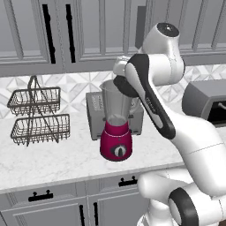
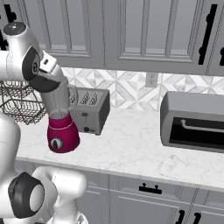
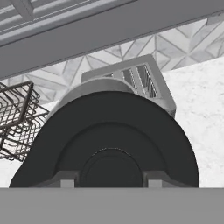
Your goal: Close the lid blender by securely placing the lid on top.
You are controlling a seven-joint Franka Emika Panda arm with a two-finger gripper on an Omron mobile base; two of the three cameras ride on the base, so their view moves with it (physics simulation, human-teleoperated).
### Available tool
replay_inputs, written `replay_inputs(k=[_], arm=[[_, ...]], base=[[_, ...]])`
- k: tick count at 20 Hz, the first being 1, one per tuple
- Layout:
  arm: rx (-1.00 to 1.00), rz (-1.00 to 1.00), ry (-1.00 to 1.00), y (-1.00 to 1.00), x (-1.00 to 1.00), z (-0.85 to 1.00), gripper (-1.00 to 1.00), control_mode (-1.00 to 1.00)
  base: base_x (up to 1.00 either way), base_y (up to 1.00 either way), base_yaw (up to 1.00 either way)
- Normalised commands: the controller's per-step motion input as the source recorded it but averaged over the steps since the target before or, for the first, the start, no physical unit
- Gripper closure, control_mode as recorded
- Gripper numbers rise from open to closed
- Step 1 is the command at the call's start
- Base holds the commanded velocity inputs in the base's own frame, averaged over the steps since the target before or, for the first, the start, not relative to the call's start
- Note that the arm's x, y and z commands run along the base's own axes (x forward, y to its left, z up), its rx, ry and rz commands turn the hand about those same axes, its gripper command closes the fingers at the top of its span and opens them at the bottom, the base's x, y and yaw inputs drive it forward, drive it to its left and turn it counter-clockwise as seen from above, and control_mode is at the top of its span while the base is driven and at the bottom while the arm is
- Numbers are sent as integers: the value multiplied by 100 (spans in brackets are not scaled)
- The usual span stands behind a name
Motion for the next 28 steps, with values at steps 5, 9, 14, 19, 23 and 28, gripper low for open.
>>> replay_inputs(k=[5,9,14,19,23,28], arm=[[0,7,0,6,25,-13,100,-100],[0,0,0,0,27,-1,100,-100],[0,0,0,12,29,0,100,-100],[-4,1,0,31,24,-2,100,-100],[-6,2,0,24,19,-5,100,-100],[-5,1,0,11,18,-6,100,-100]], base=[[0,0,0],[0,0,0],[0,0,0],[0,0,0],[0,0,0],[0,0,0]])
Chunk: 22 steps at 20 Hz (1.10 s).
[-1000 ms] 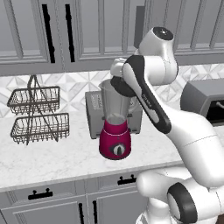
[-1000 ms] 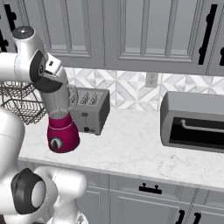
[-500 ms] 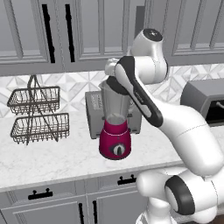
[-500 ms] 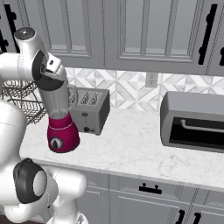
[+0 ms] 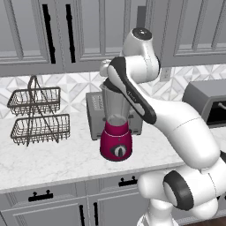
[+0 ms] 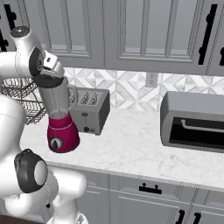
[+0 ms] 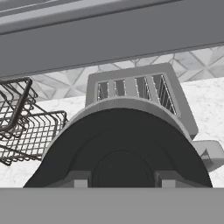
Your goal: Close the lid blender by securely placing the lid on top.
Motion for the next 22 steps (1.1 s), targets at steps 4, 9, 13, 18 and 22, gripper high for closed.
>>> replay_inputs(k=[4,9,13,18,22], arm=[[-4,0,0,2,15,-3,100,-100],[-1,0,0,0,23,0,100,-100],[0,0,0,0,23,0,100,-100],[-4,0,0,0,9,-14,100,-100],[-8,1,0,0,0,-22,100,-100]], base=[[0,0,0],[0,0,0],[0,0,0],[0,0,0],[0,0,0]])
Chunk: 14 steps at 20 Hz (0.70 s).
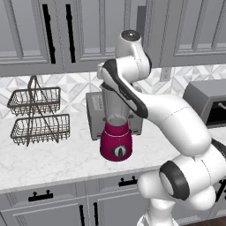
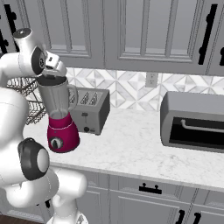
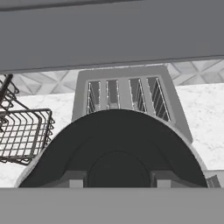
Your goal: Close the lid blender by securely placing the lid on top.
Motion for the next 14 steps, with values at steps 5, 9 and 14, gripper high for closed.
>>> replay_inputs(k=[5,9,14], arm=[[-7,1,0,0,2,-20,100,-100],[-6,1,0,0,1,-33,100,-100],[-3,1,0,0,0,-38,100,-100]], base=[[0,0,0],[0,0,0],[0,0,0]])
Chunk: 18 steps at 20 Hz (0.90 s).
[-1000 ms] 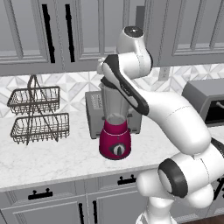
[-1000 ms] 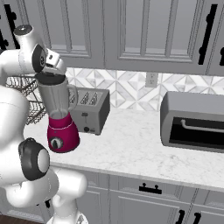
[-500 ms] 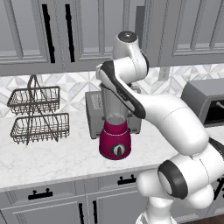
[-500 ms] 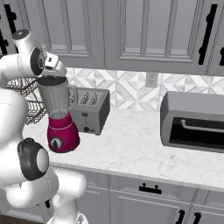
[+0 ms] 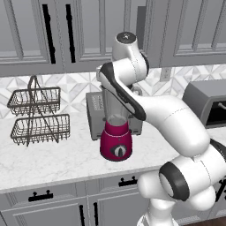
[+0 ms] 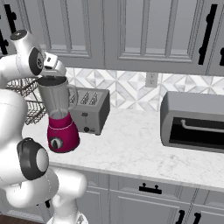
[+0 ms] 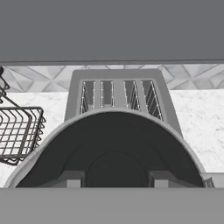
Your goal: Close the lid blender by securely placing the lid on top.
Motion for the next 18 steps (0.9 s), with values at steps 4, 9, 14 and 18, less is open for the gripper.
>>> replay_inputs(k=[4,9,14,18], arm=[[-3,0,0,0,-4,-33,-100,-100],[-2,1,0,-8,-22,-31,-100,-100],[-2,1,0,-11,-49,-29,-100,-100],[-4,3,0,0,-82,-22,-100,-100]], base=[[0,0,0],[0,0,0],[0,0,0],[0,0,0]])
